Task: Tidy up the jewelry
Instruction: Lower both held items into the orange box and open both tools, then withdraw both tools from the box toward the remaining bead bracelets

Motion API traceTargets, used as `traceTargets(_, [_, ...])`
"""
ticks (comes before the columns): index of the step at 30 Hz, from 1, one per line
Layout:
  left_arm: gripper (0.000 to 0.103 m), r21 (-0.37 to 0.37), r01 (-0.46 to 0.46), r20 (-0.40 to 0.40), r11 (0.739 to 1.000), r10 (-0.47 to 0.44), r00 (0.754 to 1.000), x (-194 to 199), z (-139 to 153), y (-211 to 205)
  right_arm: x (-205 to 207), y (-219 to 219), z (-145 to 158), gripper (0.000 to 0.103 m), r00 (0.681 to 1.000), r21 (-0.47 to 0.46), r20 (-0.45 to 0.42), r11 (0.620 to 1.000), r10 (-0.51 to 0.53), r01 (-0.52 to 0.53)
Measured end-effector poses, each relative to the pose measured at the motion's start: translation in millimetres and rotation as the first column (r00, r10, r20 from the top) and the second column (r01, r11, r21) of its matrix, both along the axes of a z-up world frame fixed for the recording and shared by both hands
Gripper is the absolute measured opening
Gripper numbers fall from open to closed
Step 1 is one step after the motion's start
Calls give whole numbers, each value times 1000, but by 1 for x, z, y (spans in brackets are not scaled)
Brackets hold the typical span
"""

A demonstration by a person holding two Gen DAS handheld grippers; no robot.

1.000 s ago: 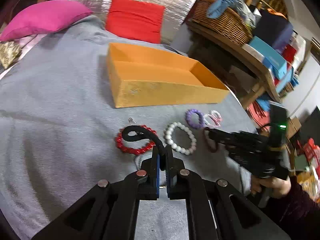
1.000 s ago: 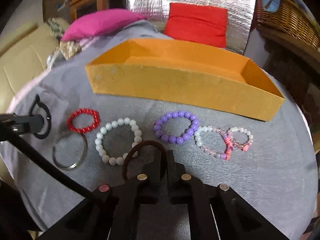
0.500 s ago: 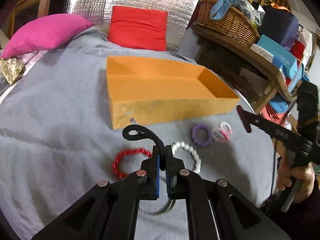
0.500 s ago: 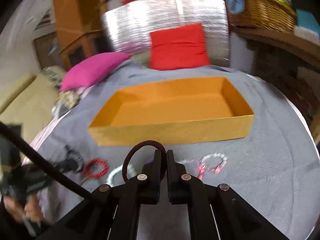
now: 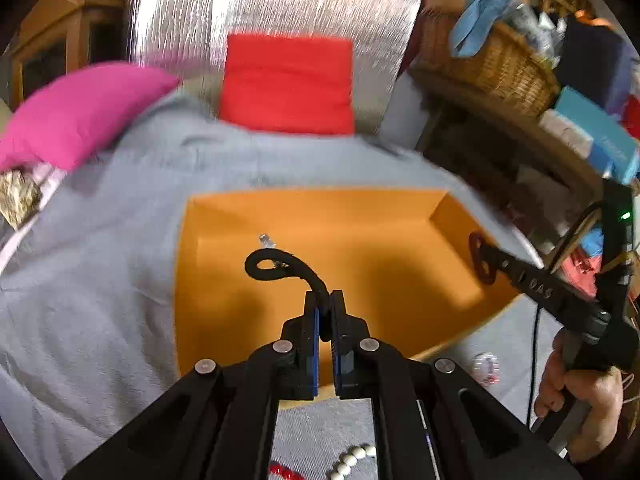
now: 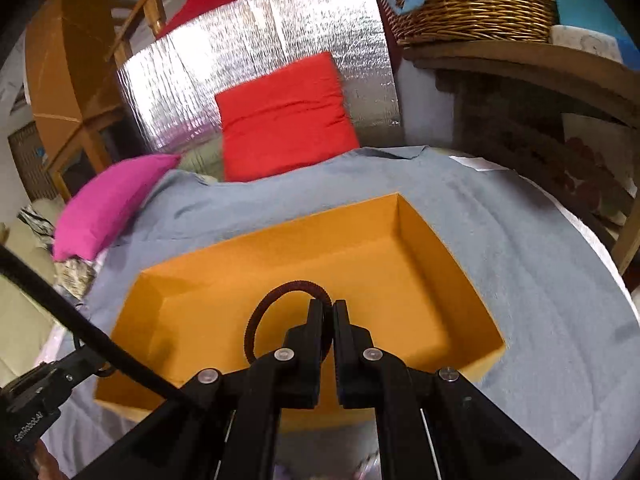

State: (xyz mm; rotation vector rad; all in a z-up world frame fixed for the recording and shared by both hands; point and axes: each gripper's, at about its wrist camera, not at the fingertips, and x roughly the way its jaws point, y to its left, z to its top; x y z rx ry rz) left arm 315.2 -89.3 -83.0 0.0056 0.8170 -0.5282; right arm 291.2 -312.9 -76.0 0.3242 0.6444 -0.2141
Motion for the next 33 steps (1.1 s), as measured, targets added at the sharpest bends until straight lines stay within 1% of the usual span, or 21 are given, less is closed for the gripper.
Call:
traceTargets(3, [7,70,-7,-24,998,9,1000,9,-13,-11,14,-5,-10,7,1000,20,-25,1000,-9,9])
traceTargets(4, [14,91,-4,-29,996,7,1000,10,-16,-14,18,-5,-13,7,999,26,-32,1000,-6,6])
traceTargets(5, [29,108,8,-34,994,-4,999,10,-19,-16,21,-4,-15,9,999,24,-35,1000,0,1])
traceTargets(6, [38,119,7,-29,993,-3,1000,8,-19,-17,23,-2,-17,18,999,20,-37,1000,6,-6])
traceTargets(7, [55,129,-3,-15,992,5,1000,6,-18,-16,23,-1,-18,23,999,21,-35,1000,9,-9])
traceTargets(8, [61,139,-21,11,990,20,1000,3,-16,-13,22,-1,-18,29,999,30,-30,1000,10,-9])
traceTargets(9, [61,147,-35,37,989,29,999,-1,-12,-11,20,-2,-18,31,1000,47,-19,999,10,-10])
traceTargets(10, [61,151,-36,45,988,30,999,-4,-10,-10,17,-3,-16,32,1000,64,-5,998,10,-10])
traceTargets(12, [62,151,-45,49,988,38,998,-11,-5,-5,7,-4,-12,32,1000,60,12,998,-6,5])
traceTargets(13, [64,156,-60,51,986,53,997,-16,-4,-2,2,-3,-10,32,1000,55,16,998,-7,6])
traceTargets(15, [66,185,-91,59,979,82,995,-25,-3,2,-9,1,-4,32,1000,50,26,999,1,-2])
traceTargets(18, [68,228,-124,75,966,110,991,-47,-2,10,-35,12,5,32,999,20,24,999,27,-28])
traceTargets(20, [74,237,-135,81,962,119,990,-65,-2,18,-51,18,9,32,999,18,20,999,47,-48])
traceTargets(23, [76,244,-140,86,960,123,989,-86,1,26,-84,27,16,32,997,17,26,997,73,-74])
traceTargets(25, [76,249,-148,100,957,126,987,-100,3,33,-107,32,15,42,996,20,28,996,85,-85])
traceTargets(26, [77,251,-157,109,955,133,985,-108,3,37,-116,33,13,57,996,23,30,996,85,-86])
traceTargets(27, [77,253,-162,115,954,137,984,-112,3,40,-127,35,11,64,996,26,27,996,80,-80])
traceTargets(30, [78,265,-173,129,949,143,981,-120,1,46,-141,39,6,64,996,31,16,996,86,-87])
traceTargets(33, [78,284,-169,151,944,130,980,-120,2,48,-140,43,5,64,995,32,12,995,94,-95])
